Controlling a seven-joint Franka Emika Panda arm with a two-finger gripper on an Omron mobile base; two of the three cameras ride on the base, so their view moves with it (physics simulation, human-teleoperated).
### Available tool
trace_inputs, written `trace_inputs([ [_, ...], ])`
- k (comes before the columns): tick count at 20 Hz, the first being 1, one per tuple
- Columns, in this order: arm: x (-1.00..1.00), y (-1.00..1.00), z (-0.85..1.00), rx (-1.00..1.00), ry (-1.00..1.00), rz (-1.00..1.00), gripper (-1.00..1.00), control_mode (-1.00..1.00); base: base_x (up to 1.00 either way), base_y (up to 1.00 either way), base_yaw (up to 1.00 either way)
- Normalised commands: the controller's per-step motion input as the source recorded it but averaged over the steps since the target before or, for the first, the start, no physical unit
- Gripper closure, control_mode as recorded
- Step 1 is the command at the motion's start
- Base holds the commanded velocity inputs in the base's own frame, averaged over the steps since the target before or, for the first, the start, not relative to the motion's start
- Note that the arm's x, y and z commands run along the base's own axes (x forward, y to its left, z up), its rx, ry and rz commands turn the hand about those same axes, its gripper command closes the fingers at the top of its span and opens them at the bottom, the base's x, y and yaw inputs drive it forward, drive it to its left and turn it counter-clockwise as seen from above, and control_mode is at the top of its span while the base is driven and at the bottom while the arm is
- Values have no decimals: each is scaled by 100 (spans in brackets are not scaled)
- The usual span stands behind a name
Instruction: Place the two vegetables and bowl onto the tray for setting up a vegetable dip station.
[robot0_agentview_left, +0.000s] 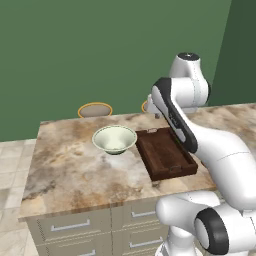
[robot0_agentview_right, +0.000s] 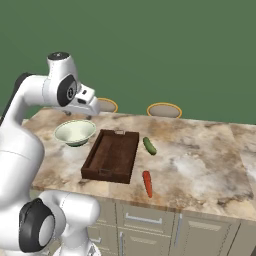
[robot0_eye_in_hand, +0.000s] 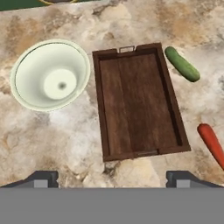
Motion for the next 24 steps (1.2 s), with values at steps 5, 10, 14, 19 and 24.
trace_inputs([
  [5,0,6,0,3,-3,-17,-100,-100,0,0,0],
  [10,1,1,-5,7,-7,-17,-100,-100,0,0,0],
  [14,3,0,-12,14,-9,-14,-100,-100,0,0,0],
  [19,10,0,-11,16,-8,-12,-100,-100,0,0,0],
  [24,26,2,-6,11,-2,-7,-100,-100,0,0,0],
])
